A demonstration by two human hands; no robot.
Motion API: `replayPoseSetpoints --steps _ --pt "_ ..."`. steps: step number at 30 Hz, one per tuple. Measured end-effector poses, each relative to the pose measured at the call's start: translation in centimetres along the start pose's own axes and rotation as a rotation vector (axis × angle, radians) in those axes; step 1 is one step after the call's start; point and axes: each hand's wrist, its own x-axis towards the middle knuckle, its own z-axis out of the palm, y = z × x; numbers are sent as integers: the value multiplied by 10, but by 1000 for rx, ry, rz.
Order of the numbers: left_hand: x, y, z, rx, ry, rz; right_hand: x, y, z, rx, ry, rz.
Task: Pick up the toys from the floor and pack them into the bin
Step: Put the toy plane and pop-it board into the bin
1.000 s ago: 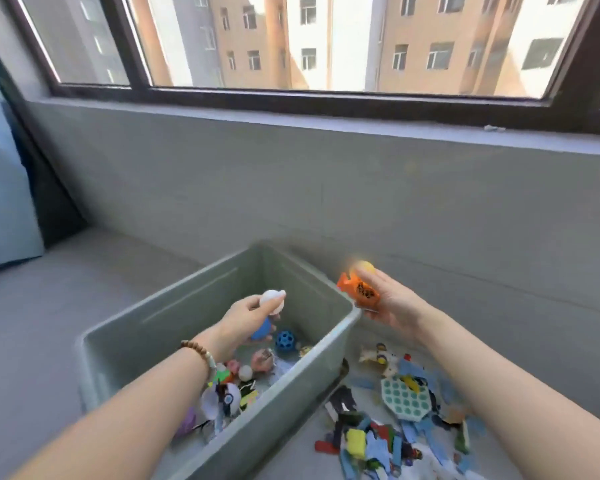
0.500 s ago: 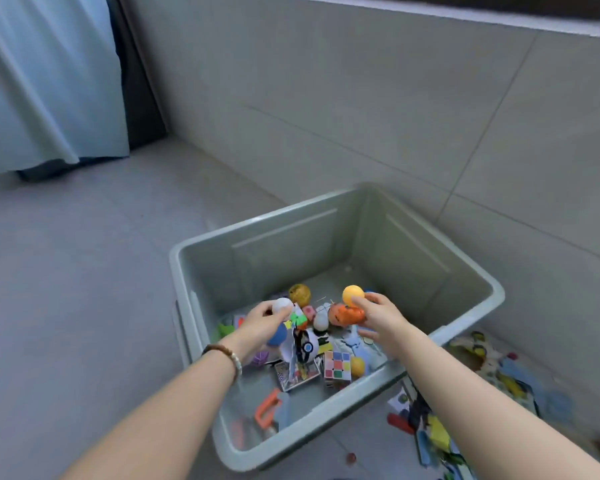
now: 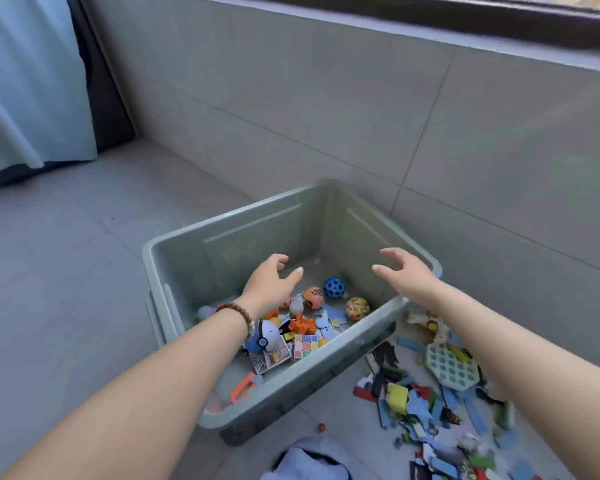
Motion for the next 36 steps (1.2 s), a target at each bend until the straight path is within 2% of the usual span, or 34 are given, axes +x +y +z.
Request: replayPoseSetpoints --steps 8,14,20,25,30,36 --pt "-36 128 86 332 -100 409 -72 92 -143 -71 157 102" --pt "-45 155 189 648 -256 566 -121 208 -172 -30 167 298" --pt "-16 116 279 731 -442 413 -117 308 -143 189 130 520" --pt "22 76 333 549 -533 189 -66 351 -103 392 152 578" --pt "68 44 380 336 -482 -10 0 375 -62 499 114 558" --pt "124 20 423 231 -394 -111 49 404 -22 651 108 608"
